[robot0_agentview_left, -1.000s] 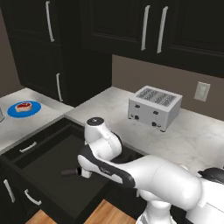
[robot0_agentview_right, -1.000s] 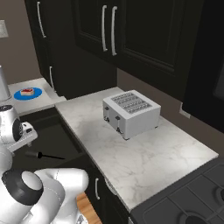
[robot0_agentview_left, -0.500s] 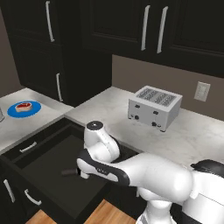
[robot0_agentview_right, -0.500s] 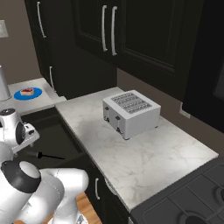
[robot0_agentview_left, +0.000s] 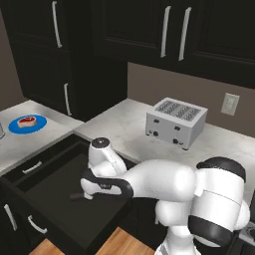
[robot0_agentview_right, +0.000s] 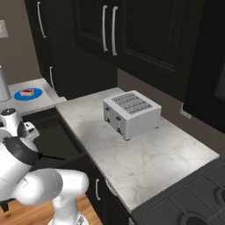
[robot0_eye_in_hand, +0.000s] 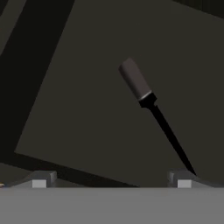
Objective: Pick up the knife from the drawer and place it on the cutting board. Then place the meat from the plate to the cutting board.
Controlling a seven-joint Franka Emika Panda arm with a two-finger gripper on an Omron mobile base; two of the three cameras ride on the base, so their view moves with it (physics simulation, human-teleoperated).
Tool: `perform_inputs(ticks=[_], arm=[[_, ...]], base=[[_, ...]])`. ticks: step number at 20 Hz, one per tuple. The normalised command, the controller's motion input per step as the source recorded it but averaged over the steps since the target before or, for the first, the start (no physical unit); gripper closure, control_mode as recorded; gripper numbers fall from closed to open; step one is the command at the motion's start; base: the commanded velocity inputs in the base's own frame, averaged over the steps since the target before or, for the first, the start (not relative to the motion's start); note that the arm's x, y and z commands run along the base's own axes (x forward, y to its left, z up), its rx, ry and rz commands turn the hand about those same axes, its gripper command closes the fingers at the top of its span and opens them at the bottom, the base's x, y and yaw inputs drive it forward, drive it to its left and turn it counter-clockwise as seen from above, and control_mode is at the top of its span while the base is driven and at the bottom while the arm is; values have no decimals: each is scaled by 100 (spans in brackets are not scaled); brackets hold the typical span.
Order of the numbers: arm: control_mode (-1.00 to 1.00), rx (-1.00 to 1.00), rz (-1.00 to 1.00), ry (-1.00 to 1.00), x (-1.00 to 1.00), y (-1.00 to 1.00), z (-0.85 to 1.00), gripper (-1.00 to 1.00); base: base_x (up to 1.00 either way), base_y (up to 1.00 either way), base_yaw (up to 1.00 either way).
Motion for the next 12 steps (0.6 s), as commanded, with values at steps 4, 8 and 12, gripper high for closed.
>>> perform_inputs(ticks=[4,8,12], arm=[[-100,-5,0,1,2,15,-1,-100],[-100,-6,0,1,0,15,-19,-100],[-100,-7,2,0,0,15,-31,-100]], base=[[0,0,0],[0,0,0],[0,0,0]])
